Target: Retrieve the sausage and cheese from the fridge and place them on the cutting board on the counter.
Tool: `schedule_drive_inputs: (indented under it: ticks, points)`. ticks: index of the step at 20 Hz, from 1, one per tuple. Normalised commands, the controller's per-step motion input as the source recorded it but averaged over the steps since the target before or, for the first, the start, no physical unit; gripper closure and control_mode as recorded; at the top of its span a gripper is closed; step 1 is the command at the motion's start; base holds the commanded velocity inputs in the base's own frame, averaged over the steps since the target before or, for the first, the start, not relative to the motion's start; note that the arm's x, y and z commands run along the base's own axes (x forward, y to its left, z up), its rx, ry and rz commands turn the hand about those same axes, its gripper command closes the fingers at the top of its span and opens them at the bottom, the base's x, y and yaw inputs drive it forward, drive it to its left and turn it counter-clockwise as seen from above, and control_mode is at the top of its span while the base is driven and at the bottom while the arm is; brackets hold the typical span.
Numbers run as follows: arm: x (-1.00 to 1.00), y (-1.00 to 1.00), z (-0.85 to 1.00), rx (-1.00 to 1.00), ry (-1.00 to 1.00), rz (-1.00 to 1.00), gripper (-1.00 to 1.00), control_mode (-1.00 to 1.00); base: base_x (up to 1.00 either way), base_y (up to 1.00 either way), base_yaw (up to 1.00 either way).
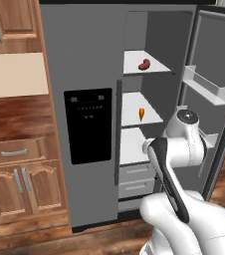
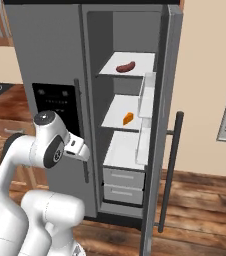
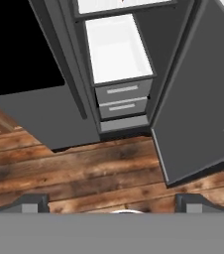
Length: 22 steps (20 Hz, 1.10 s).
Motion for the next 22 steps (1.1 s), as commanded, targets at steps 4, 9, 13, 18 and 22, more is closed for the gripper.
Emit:
schedule_drive_inputs:
  ticks: [4, 9, 13, 18, 22]
  points:
    - [0.0, 0.0, 0.0, 0.0, 0.0, 0.0, -1.0, 1.0, 0.34, -0.41, 0.04]
    - [0.0, 0.0, 0.0, 0.0, 0.0, 0.0, -1.0, 1.0, 0.49, -0.49, 0.01]
    - [0.0, 0.0, 0.0, 0.0, 0.0, 0.0, -1.0, 1.0, 0.48, -0.39, 0.01]
    - [0.0, 0.0, 0.0, 0.0, 0.0, 0.0, -1.0, 1.0, 0.39, -0.02, 0.0]
    - [0.0, 0.0, 0.0, 0.0, 0.0, 0.0, -1.0, 1.0, 0.29, 0.0, 0.0]
